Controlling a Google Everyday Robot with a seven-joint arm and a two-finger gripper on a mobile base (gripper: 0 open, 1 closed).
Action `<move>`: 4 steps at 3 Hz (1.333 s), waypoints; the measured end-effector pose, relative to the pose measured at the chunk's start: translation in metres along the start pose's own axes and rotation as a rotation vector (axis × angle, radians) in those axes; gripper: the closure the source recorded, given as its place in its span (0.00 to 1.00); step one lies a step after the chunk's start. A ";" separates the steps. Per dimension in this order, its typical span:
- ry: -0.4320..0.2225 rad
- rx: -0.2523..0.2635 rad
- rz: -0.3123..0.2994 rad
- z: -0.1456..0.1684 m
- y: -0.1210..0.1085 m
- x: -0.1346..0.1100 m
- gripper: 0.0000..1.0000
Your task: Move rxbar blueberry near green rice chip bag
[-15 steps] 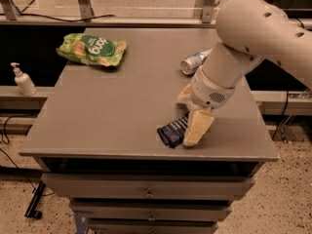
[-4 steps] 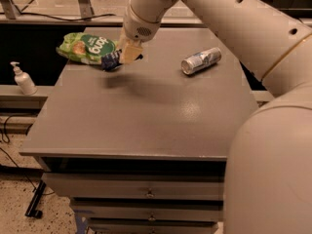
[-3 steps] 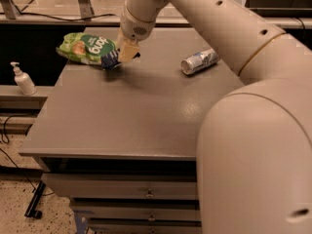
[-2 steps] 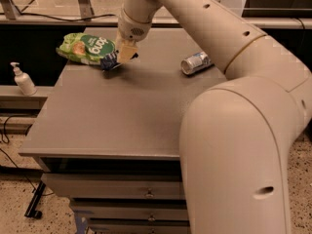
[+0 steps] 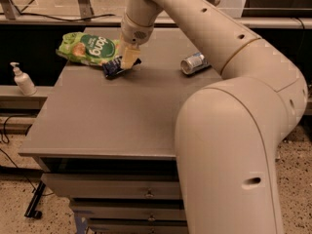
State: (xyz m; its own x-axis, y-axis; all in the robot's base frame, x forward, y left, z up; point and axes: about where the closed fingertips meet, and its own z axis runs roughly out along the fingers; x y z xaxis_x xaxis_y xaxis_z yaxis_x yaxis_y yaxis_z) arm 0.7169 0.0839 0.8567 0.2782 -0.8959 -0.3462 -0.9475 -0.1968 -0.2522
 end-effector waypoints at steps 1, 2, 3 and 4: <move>-0.007 -0.017 -0.011 0.004 0.006 -0.005 0.13; -0.015 -0.031 -0.020 0.006 0.014 -0.012 0.00; -0.036 -0.010 -0.008 -0.007 0.018 -0.014 0.00; -0.100 0.031 0.048 -0.050 0.028 0.001 0.00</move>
Offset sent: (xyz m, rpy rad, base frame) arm -0.0289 0.0142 0.0000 0.0062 0.0279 0.0469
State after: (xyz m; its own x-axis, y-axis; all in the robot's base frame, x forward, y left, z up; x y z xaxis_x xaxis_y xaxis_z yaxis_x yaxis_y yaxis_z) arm 0.6830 0.0573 0.8945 0.2486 -0.8596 -0.4463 -0.9551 -0.1409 -0.2606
